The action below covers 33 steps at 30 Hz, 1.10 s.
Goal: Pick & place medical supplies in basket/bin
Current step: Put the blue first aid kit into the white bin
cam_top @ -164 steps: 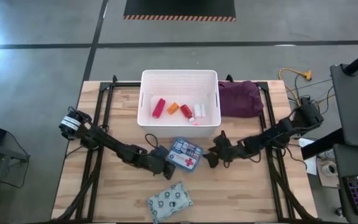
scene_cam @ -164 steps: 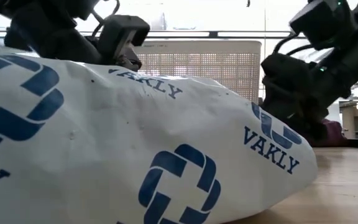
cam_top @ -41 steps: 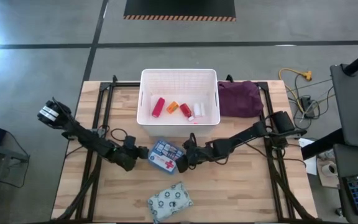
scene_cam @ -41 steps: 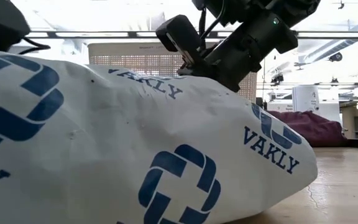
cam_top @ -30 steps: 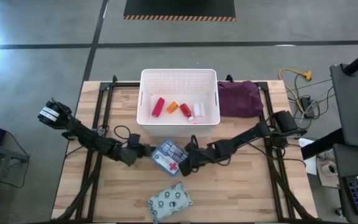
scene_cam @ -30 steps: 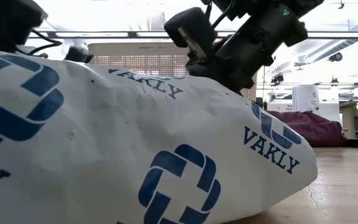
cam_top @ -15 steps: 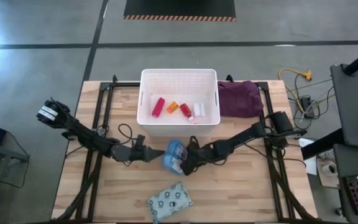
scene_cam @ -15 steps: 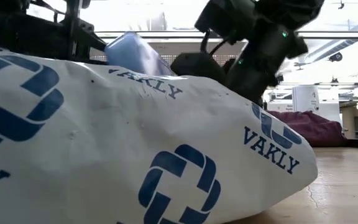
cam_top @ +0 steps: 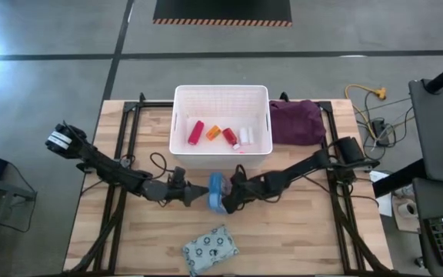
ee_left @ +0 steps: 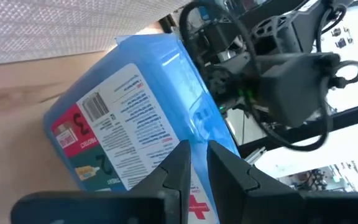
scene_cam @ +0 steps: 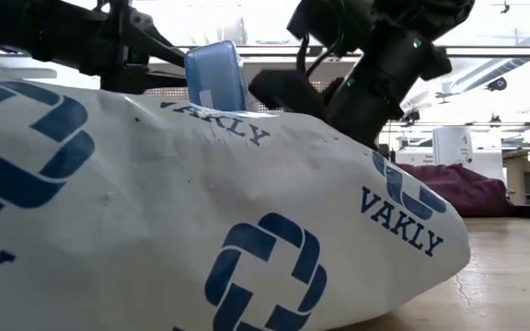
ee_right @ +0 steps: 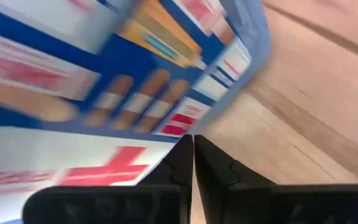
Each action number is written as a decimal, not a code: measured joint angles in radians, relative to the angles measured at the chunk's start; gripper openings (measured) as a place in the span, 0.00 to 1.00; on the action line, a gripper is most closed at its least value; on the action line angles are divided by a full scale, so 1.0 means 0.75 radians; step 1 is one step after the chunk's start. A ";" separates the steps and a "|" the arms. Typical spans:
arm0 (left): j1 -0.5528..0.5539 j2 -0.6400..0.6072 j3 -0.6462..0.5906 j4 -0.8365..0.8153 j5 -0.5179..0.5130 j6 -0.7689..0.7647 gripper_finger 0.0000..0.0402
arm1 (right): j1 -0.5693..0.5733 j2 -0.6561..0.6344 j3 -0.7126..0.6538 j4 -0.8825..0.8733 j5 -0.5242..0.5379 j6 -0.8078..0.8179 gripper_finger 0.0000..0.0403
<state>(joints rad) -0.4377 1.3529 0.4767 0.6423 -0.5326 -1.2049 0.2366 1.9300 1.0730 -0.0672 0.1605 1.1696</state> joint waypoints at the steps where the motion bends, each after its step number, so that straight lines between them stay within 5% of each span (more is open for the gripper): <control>1: 0.001 0.000 0.000 -0.008 0.003 0.000 0.08 | 0.000 -0.007 0.000 0.002 0.003 -0.002 0.03; 7: 0.001 -0.001 0.001 -0.061 0.006 -0.007 0.13 | 0.005 -0.017 0.000 -0.007 0.029 -0.032 0.10; 18: 0.033 0.001 0.181 -0.374 0.015 -0.094 0.49 | 0.013 -0.019 0.002 -0.011 0.029 -0.030 0.25; 26: 0.080 -0.001 0.269 -0.401 0.131 0.022 0.55 | 0.012 -0.019 0.002 -0.007 0.035 -0.052 0.27; 33: 0.085 -0.056 0.406 -1.089 0.164 -0.050 0.55 | 0.012 -0.020 0.002 -0.003 0.046 -0.059 0.25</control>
<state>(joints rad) -0.3739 1.3108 0.7813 -0.1745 -0.4099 -1.2423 0.2459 1.9152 1.0748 -0.0691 0.1947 1.1254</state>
